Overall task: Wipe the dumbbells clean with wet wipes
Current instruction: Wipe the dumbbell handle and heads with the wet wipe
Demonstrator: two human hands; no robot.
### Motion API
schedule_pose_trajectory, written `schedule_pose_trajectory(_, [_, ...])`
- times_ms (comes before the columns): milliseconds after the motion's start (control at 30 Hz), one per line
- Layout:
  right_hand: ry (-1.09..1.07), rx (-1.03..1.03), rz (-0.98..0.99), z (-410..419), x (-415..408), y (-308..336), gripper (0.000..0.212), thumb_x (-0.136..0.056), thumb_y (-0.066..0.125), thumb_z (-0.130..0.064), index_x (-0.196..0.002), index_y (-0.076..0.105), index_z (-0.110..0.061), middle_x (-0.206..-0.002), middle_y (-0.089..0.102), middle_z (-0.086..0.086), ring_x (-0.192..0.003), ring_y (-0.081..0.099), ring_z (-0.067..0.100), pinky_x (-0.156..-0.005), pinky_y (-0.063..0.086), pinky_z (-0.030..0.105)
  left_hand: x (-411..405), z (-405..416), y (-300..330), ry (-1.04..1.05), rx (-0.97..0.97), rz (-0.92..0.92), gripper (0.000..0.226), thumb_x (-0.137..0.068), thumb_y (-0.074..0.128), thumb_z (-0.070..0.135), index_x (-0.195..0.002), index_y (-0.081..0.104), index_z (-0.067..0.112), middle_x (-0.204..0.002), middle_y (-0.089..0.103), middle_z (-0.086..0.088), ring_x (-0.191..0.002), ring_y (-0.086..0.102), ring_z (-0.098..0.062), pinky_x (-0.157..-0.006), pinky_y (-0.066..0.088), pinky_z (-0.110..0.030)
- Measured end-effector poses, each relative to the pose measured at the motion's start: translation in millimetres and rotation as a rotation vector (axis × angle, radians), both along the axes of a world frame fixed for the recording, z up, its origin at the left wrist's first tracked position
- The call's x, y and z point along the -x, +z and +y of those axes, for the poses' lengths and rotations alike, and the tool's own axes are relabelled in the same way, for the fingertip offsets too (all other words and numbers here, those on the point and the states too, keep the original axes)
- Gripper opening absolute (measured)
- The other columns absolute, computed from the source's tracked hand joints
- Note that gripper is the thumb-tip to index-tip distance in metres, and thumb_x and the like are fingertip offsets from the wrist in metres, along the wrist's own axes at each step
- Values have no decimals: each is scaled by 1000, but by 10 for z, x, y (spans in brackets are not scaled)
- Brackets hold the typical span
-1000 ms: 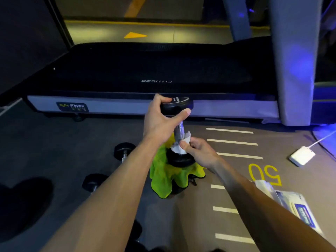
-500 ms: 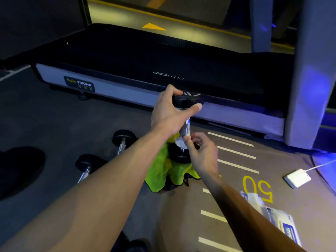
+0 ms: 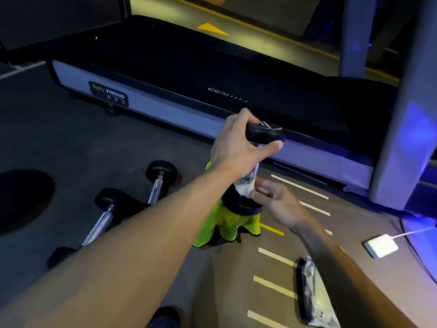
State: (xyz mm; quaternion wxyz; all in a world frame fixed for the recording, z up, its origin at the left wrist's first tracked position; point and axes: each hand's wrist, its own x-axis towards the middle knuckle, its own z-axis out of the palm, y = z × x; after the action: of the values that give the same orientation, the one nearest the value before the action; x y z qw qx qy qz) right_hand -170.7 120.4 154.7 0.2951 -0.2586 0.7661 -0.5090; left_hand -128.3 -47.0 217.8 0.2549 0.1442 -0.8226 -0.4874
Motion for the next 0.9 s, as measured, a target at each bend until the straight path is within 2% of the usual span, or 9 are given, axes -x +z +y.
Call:
schedule_pose_trajectory(67, [3,-31,138,-14,32,-91,29,-95,73,-12,-124,71,-16,-123,77,-5,-123,67,9,-103,47,19,3,50,9,-6,24,3,54,-73,87,59,-108,54,34,-123,56,13,-106,61,-10,-88,55,-39])
schedule_pose_trajectory(200, [-172,-155,268,-115,22,-188,40,-79,82,-42,-112,75,-22,-105,81,-9,-103,74,12,-99,55,46,9,144,3,-40,105,8,56,-73,87,60,-110,54,34,-127,55,13,-111,61,-13,-88,56,-41])
schedule_pose_trajectory(333, [-280,-169,340,-143,-80,-202,30,-86,79,-47,-99,74,-21,-89,80,-9,-89,74,10,-85,58,43,20,160,6,-41,161,6,56,-73,85,63,-111,54,35,-128,55,13,-111,61,-14,-89,54,-39])
schedule_pose_trajectory(467, [-356,-124,271,-249,-114,-208,19,-90,80,-38,-91,75,-19,-83,80,-7,-84,74,11,-81,57,41,56,132,5,-47,122,2,54,-73,85,62,-108,53,37,-125,55,14,-109,61,-12,-86,55,-39])
schedule_pose_trajectory(567, [-369,36,72,-253,-64,-222,10,-92,79,-18,-99,76,-12,-92,81,5,-86,73,18,-91,57,47,65,95,-1,-102,60,4,54,-70,89,60,-106,55,38,-119,55,17,-105,60,-8,-88,53,-37])
schedule_pose_trajectory(667, [-255,168,-48,-149,10,-202,18,-93,76,-13,-109,72,-5,-106,79,18,-96,72,21,-97,54,42,69,41,5,-195,5,5,55,-67,94,54,-106,60,36,-116,59,18,-102,60,-3,-92,53,-36])
schedule_pose_trajectory(767, [-113,194,-143,-98,67,-170,21,-101,64,-7,-122,66,-3,-114,78,11,-106,72,18,-100,55,32,89,-16,6,-271,-49,0,54,-65,96,50,-104,61,35,-114,65,12,-101,63,-5,-96,53,-38])
schedule_pose_trajectory(833, [-78,210,-164,-122,80,-173,22,-104,57,-5,-124,63,0,-111,79,8,-102,73,14,-93,56,27,98,-37,1,-260,-70,2,53,-66,96,49,-103,61,36,-113,67,10,-102,63,-7,-96,53,-39])
schedule_pose_trajectory(900, [-130,220,-132,-177,26,-188,16,-105,60,-11,-119,67,-6,-107,80,6,-100,74,17,-90,58,31,101,-51,-4,-230,-66,-1,53,-67,95,51,-104,60,37,-113,67,10,-103,64,-8,-96,54,-41])
